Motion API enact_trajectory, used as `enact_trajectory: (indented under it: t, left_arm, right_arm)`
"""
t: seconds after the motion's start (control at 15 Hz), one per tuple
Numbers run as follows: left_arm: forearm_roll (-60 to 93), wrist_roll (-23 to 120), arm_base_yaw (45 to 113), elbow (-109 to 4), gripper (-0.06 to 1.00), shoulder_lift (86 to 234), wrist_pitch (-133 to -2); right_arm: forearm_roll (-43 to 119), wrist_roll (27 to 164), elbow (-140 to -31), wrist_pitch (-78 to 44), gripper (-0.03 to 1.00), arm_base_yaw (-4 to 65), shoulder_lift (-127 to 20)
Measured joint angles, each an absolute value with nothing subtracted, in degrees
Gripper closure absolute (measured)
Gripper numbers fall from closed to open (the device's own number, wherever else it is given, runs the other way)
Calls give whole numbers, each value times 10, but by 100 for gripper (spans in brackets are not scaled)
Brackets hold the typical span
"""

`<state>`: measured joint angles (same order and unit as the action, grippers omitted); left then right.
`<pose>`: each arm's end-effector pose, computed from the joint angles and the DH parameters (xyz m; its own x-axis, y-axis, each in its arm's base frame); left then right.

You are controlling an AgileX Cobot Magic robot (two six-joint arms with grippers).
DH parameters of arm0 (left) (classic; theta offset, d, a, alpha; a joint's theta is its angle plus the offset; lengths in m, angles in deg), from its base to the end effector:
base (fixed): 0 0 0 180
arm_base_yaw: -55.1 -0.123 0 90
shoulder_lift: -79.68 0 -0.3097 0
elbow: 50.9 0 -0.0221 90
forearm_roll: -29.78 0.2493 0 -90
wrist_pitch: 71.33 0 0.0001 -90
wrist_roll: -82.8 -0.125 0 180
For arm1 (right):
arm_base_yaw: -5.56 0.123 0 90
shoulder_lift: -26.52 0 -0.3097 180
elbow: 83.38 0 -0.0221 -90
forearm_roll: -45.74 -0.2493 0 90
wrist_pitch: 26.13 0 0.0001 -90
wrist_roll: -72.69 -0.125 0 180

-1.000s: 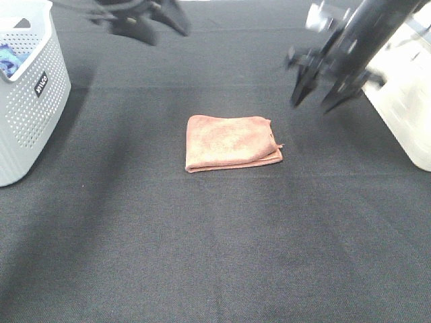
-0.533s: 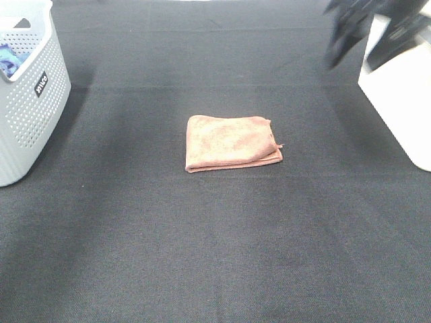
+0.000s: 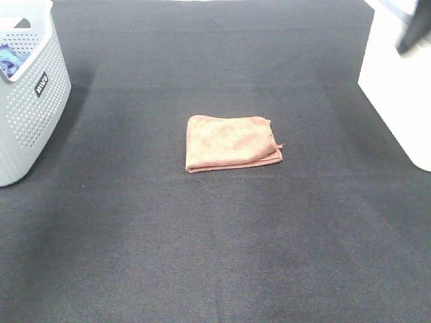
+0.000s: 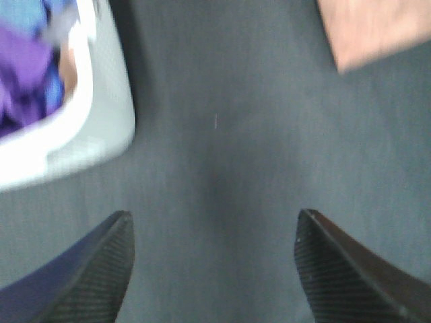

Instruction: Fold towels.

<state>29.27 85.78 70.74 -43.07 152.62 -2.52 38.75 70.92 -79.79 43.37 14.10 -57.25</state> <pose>0.2066 -0.0589 0.3730 -0.8442 0.1790 -0.5052 0.2274 0.9732 -0.0351 0.2584 0.0532 0.3503 -0.9201 -0.0641 -0.3864 -0.1246 0.9832 0.1336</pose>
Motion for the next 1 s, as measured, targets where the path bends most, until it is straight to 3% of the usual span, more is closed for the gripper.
enact_trajectory:
  t: [0.53,0.8,1.0]
  left_arm:
    - [273,861,707,-121,29,1162,-31]
    - [250,838,707,-43,29,1030,-35]
    - [229,787,707,-34,29,1014,-78]
  right_arm:
    - [393,705,-432,383,39,141,-263]
    - [421,706,-367,384,39,141,-99]
    - [422,720,-367,384,39,141,-10]
